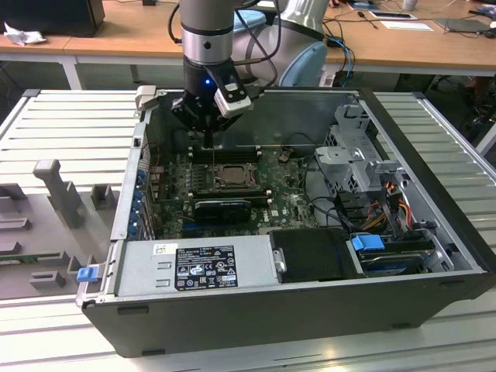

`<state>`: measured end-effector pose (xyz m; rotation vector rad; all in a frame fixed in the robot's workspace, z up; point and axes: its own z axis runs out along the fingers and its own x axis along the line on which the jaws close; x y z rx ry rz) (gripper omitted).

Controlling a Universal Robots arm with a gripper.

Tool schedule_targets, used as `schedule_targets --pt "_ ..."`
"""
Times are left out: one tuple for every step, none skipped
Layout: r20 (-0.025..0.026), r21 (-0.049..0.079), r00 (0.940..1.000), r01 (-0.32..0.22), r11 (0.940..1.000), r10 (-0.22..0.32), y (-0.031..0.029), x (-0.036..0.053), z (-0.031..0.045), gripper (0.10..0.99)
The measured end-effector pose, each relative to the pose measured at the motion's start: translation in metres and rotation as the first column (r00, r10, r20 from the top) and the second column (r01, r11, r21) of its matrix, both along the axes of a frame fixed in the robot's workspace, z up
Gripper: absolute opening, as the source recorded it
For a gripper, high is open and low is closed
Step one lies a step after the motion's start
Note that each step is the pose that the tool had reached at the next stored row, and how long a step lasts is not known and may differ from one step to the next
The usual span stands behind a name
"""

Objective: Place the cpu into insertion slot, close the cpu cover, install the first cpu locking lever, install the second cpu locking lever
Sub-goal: 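Install the first cpu locking lever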

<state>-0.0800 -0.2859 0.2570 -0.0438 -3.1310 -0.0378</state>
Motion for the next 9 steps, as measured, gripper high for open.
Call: schedule_targets --pt "0.0000 0.000 1.0000 0.000 1.0000 0.000 0.0000 0.0006 0.0000 0.106" --pt "0.0000 0.000 1.0000 0.000 1.0000 0.000 0.0000 0.0011 0.0000 0.106" --pt "0.0000 0.000 1.0000 0.000 1.0000 0.000 0.0000 0.0016 0.0000 0.106" --pt "0.0000 0.000 1.0000 0.000 1.0000 0.000 0.0000 0.0023 0.0000 0.106" --pt "0.0000 0.000 1.0000 0.000 1.0000 0.000 0.0000 0.0030 -0.0001 0.106" --pt "0.0000 0.000 1.0000 0.000 1.0000 0.000 0.0000 0.0035 0.0000 0.106" --pt "0.0000 0.000 1.0000 0.000 1.0000 0.000 0.0000 0.0039 0.0000 0.106" --pt "0.0001 0.000 1.0000 0.000 1.0000 0.000 0.0000 0.0046 -0.0001 0.106" --pt "0.0001 0.000 1.0000 0.000 1.0000 0.000 0.0000 0.0050 -0.0001 0.106"
